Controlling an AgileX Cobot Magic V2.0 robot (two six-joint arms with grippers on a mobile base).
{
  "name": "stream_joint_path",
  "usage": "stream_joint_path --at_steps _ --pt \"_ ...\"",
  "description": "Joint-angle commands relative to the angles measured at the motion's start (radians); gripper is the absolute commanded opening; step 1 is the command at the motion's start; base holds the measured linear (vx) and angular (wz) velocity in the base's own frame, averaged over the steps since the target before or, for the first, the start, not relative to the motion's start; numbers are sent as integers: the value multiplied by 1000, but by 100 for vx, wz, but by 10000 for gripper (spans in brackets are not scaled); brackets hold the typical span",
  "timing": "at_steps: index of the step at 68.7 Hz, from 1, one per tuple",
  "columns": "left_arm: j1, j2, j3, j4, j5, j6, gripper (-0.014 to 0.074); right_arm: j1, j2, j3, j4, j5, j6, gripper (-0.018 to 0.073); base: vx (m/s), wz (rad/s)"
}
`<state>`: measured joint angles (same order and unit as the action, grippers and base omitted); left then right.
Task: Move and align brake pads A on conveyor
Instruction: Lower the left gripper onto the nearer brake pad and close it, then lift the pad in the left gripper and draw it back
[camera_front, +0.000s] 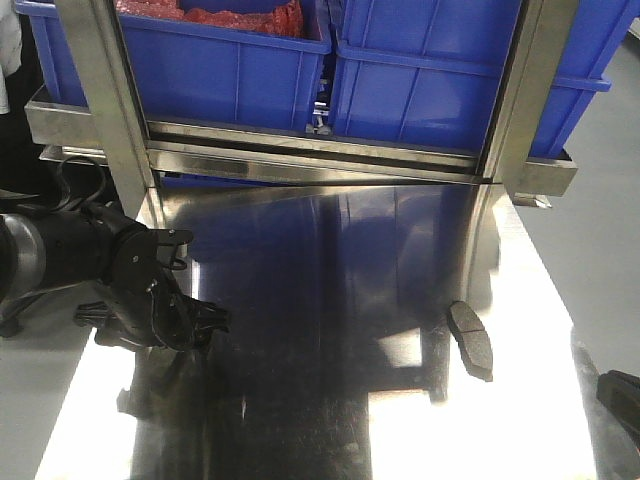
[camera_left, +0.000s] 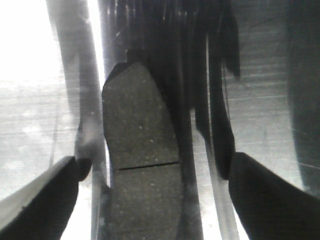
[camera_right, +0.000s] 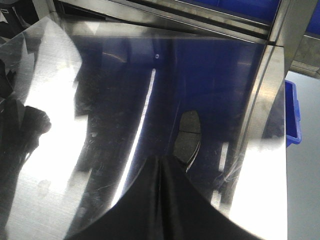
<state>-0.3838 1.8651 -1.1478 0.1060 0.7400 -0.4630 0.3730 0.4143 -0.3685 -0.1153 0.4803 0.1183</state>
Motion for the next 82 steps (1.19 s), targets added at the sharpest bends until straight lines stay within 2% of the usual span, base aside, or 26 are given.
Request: stream_joint_path --at_steps 1,13,22,46,56,74,82 --pt "2 -44 -31 -3 -23 -11 561 -4 9 -27 -10 -68 -7 -10 0 0" --pt "2 -39 -31 -3 -19 -11 541 -4 9 -27 -10 -68 -7 -10 0 0" --pt "2 -39 -31 -1 -19 -11 480 -4 9 -27 -10 -68 -7 -10 0 0" --pt "2 -39 -31 -1 -21 5 106 -4 9 -27 -10 -68 -7 -10 0 0" --pt "2 -39 -31 1 -31 26 9 -4 9 -27 -10 -68 -7 -10 0 0" --pt "2 -50 -24 1 -70 33 -3 -4 9 -27 -10 -68 -7 -10 0 0" --pt "2 -102 28 2 -135 35 0 -4 9 -27 -10 -68 -7 -10 0 0"
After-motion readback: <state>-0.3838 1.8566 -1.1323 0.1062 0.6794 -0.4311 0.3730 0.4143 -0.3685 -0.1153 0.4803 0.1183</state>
